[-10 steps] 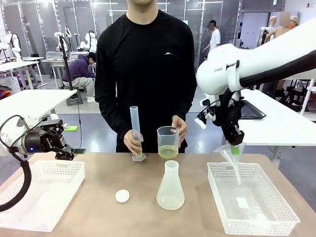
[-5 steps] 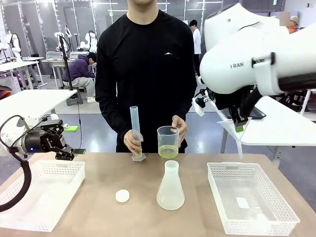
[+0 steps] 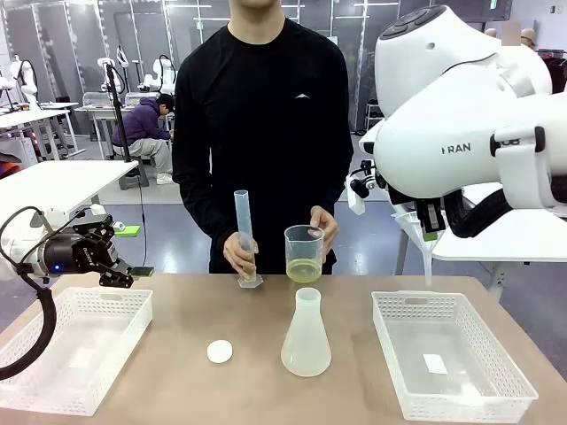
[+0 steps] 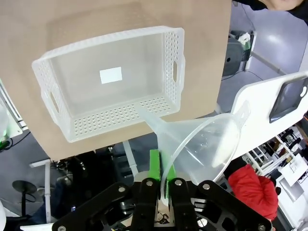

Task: Prepare the solutions needed for the experiment.
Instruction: Pick up the Plastic Funnel and insert it into the Big flask.

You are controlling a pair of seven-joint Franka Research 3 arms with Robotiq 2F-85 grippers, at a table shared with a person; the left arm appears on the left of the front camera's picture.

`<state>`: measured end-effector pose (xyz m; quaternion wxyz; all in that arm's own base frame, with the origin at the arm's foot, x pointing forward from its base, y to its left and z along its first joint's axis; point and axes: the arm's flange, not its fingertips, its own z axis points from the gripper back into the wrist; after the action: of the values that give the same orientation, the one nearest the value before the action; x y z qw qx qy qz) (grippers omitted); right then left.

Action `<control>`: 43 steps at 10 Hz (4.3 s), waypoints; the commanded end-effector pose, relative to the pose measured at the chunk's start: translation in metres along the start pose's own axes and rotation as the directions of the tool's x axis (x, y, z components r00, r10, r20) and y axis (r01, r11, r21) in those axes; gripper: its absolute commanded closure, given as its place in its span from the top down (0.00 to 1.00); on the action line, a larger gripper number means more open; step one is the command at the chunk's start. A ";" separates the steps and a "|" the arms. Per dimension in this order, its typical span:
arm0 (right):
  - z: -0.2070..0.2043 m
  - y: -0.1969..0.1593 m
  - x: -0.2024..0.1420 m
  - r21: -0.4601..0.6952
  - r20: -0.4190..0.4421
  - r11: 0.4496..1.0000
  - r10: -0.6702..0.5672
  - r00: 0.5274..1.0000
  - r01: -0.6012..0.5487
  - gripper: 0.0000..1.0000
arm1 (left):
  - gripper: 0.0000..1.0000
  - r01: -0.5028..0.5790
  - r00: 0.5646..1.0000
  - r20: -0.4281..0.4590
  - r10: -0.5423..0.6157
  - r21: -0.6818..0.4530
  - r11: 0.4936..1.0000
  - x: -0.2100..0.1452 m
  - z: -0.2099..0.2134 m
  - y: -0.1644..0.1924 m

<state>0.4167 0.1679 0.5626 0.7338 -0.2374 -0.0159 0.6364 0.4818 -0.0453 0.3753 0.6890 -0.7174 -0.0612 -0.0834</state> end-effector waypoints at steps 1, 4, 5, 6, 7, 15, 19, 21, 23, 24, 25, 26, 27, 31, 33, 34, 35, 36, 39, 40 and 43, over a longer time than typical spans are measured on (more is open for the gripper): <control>0.004 -0.005 0.002 0.002 -0.004 1.000 0.025 1.000 -0.025 0.00 | 1.00 0.004 1.000 -0.005 -0.004 -0.013 1.000 -0.001 0.000 -0.002; 0.004 -0.005 0.002 0.002 -0.004 1.000 0.025 1.000 -0.025 0.00 | 1.00 0.004 1.000 -0.005 -0.004 -0.013 1.000 -0.001 0.000 -0.002; 0.002 -0.001 0.003 0.000 0.004 1.000 0.008 1.000 -0.008 0.04 | 1.00 0.004 1.000 -0.005 -0.004 -0.013 1.000 -0.001 0.000 -0.002; 0.007 0.001 0.020 -0.073 0.026 0.996 0.062 0.998 -0.060 0.04 | 1.00 0.004 1.000 -0.005 -0.004 -0.013 1.000 -0.001 0.000 -0.002; 0.018 0.004 0.035 -0.140 0.035 0.984 0.112 0.993 -0.107 0.04 | 1.00 0.004 1.000 -0.005 -0.004 -0.013 1.000 -0.001 0.000 -0.002; 0.067 0.039 0.120 -0.405 0.258 0.853 0.452 0.854 -0.329 0.04 | 1.00 0.004 1.000 -0.005 -0.004 -0.013 1.000 -0.001 0.000 -0.002; 0.084 0.066 0.115 -0.401 0.283 0.856 0.455 0.844 -0.327 0.04 | 1.00 0.004 1.000 -0.005 -0.004 -0.013 1.000 -0.001 0.000 -0.002; 0.089 0.081 0.113 -0.398 0.254 0.859 0.440 0.861 -0.322 0.04 | 1.00 0.004 1.000 -0.005 -0.004 -0.013 1.000 -0.001 0.000 -0.002; 0.086 0.085 0.111 -0.402 0.240 0.861 0.427 0.872 -0.311 0.04 | 1.00 0.004 1.000 -0.005 -0.004 -0.013 1.000 -0.001 0.000 -0.002; 0.085 0.086 0.111 -0.391 0.224 0.862 0.429 0.875 -0.322 0.04 | 1.00 0.004 1.000 -0.005 -0.004 -0.013 1.000 -0.001 0.000 -0.002; 0.090 0.078 0.112 -0.401 0.245 0.855 0.447 0.860 -0.331 0.04 | 1.00 0.004 1.000 -0.005 -0.004 -0.013 1.000 -0.001 0.000 -0.002; 0.090 0.078 0.112 -0.401 0.245 0.855 0.447 0.860 -0.331 0.04 | 1.00 0.004 1.000 -0.005 -0.004 -0.013 1.000 -0.001 0.000 -0.002; 0.090 0.078 0.112 -0.401 0.245 0.855 0.447 0.860 -0.331 0.04 | 1.00 0.004 1.000 -0.005 -0.004 -0.013 1.000 -0.001 0.000 -0.002; 0.077 0.085 0.109 -0.415 0.274 0.854 0.445 0.852 -0.312 0.04 | 1.00 0.004 1.000 -0.005 -0.004 -0.013 1.000 -0.001 0.000 -0.002; 0.071 0.091 0.108 -0.437 0.298 0.846 0.457 0.838 -0.305 0.04 | 1.00 0.004 1.000 -0.005 -0.004 -0.013 1.000 -0.001 0.000 -0.002; 0.067 0.092 0.109 -0.434 0.300 0.848 0.453 0.840 -0.303 0.04 | 1.00 0.004 1.000 -0.005 -0.004 -0.013 1.000 -0.001 0.000 -0.002; 0.062 0.093 0.111 -0.422 0.297 0.854 0.447 0.844 -0.305 0.04 | 1.00 0.004 1.000 -0.005 -0.004 -0.013 1.000 -0.001 0.000 -0.002; 0.059 0.094 0.112 -0.416 0.307 0.857 0.446 0.841 -0.303 0.04 | 1.00 0.004 1.000 -0.005 -0.004 -0.013 1.000 -0.001 0.000 -0.002; 0.048 0.098 0.110 -0.406 0.329 0.868 0.431 0.840 -0.286 0.04 | 1.00 0.004 1.000 -0.005 -0.004 -0.013 1.000 -0.001 0.000 -0.002; 0.042 0.098 0.110 -0.395 0.341 0.875 0.423 0.840 -0.280 0.04 | 1.00 0.004 1.000 -0.005 -0.004 -0.013 1.000 -0.001 0.000 -0.002; 0.025 0.097 0.112 -0.370 0.365 0.889 0.408 0.837 -0.271 0.04 | 1.00 0.004 1.000 -0.005 -0.004 -0.013 1.000 -0.001 0.000 -0.002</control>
<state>0.3404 0.2902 0.5249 0.5352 -0.2139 -0.2168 0.7879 0.4818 -0.0452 0.3753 0.6889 -0.7174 -0.0612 -0.0833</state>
